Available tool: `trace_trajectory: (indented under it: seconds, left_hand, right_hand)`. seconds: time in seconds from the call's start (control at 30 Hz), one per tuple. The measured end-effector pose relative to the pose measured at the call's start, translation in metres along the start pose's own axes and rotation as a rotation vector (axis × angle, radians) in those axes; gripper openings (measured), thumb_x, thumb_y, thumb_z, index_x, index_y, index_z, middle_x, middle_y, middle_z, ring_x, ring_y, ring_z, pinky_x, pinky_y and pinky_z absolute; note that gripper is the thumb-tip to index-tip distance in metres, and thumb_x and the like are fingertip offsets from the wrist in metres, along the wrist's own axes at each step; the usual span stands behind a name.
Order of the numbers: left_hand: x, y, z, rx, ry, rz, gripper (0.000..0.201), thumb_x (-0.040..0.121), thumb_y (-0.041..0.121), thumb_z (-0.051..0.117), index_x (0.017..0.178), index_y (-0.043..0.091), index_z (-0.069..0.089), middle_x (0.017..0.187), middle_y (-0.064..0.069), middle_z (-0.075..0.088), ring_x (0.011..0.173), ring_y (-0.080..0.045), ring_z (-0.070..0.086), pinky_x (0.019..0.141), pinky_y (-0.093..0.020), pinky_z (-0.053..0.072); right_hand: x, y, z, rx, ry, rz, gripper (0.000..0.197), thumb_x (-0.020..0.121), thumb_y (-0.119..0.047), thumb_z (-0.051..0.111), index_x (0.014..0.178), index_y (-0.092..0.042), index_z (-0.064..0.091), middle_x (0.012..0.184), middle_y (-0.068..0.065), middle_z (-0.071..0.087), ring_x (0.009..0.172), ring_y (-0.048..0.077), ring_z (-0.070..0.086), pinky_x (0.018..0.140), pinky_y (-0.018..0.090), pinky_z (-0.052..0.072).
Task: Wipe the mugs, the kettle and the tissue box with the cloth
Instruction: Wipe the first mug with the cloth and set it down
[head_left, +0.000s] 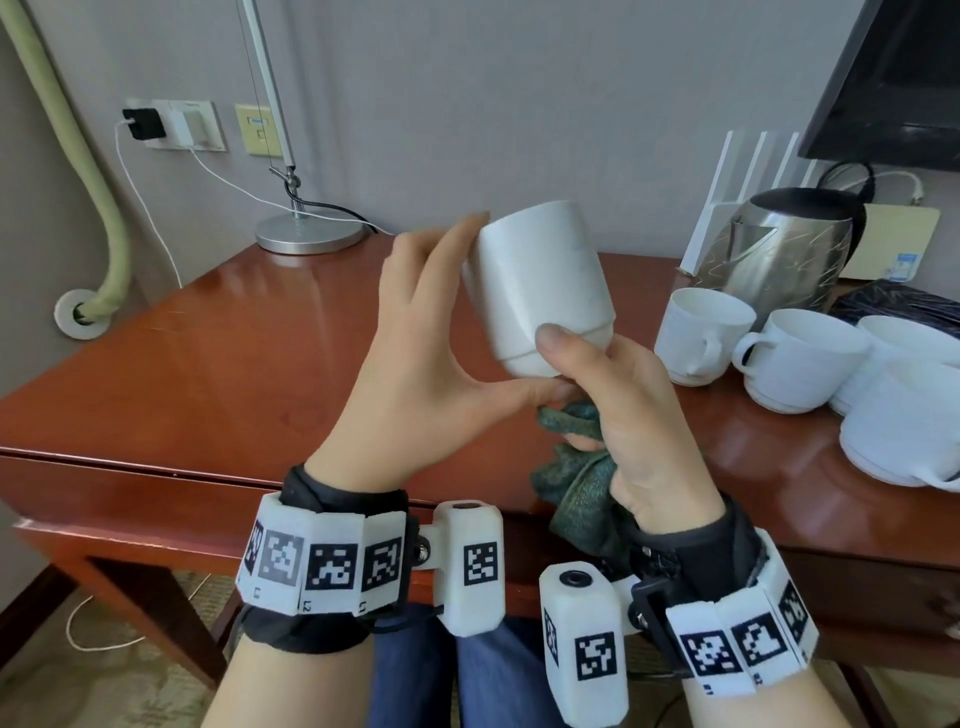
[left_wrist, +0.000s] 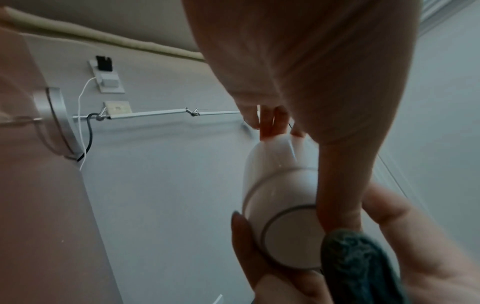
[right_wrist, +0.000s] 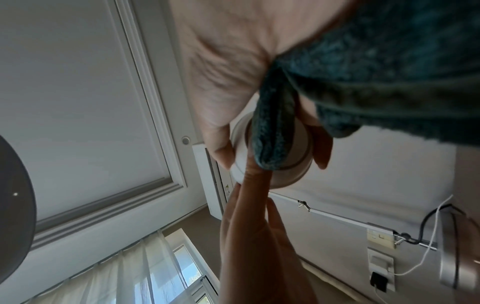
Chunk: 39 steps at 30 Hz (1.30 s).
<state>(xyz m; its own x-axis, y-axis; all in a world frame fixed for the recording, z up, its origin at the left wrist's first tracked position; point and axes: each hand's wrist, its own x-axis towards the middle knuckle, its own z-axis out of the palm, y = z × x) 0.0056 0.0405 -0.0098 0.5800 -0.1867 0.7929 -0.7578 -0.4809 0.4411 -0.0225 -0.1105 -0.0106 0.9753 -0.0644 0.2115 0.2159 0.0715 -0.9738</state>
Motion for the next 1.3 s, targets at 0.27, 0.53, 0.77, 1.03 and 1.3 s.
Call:
trace_trajectory:
  seconds: [0.27,0.53,0.77,1.03,1.3]
  left_hand:
    - [0.008,0.009,-0.004,0.11,-0.029,0.08,0.094,0.071,0.05,0.08,0.141,-0.001,0.043,0.119,-0.005,0.042,0.114,-0.02,0.047,0.101,-0.026,0.042]
    - [0.015,0.01,-0.004,0.172,-0.01,0.135,0.083,0.069,0.044,0.082,0.126,-0.007,0.051,0.111,-0.015,0.046,0.104,-0.024,0.05,0.091,-0.04,0.051]
    - [0.009,-0.009,0.003,0.077,0.093,0.005,0.095,0.063,0.045,0.082,0.137,-0.002,0.045,0.116,-0.002,0.035,0.107,-0.006,0.043,0.092,-0.029,0.052]
    - [0.022,-0.031,0.012,-0.083,0.21,-0.088,0.089,0.062,0.042,0.084,0.133,0.003,0.048,0.116,0.006,0.034,0.11,0.01,0.04,0.093,-0.013,0.048]
    - [0.089,-0.052,0.013,0.028,0.272,0.083,0.085,0.065,0.039,0.082,0.127,-0.007,0.047,0.112,0.0,0.034,0.101,-0.004,0.04,0.088,-0.041,0.053]
  right_hand:
    - [0.002,-0.001,-0.01,0.016,-0.005,-0.033,0.024,0.065,-0.041,0.071,0.077,-0.02,0.065,0.057,-0.011,0.062,0.054,0.0,0.058,0.04,0.011,0.037]
    - [-0.002,-0.006,-0.019,0.063,-0.12,-0.124,0.015,0.076,-0.037,0.068,0.079,-0.023,0.069,0.062,-0.012,0.065,0.059,0.0,0.063,0.051,0.013,0.044]
    - [0.021,0.001,-0.035,0.387,0.24,0.072,0.026,0.073,-0.017,0.041,0.083,-0.002,0.059,0.067,0.006,0.045,0.043,0.013,0.036,0.04,0.017,0.027]
    - [0.045,-0.005,-0.031,0.234,0.252,0.057,0.044,0.07,0.024,0.03,0.086,-0.008,0.054,0.084,0.009,0.053,0.068,0.018,0.052,0.054,0.027,0.044]
    - [0.112,-0.034,-0.021,0.248,0.123,-0.123,0.021,0.084,0.01,0.063,0.101,-0.002,0.064,0.094,0.01,0.071,0.088,0.021,0.069,0.076,0.032,0.057]
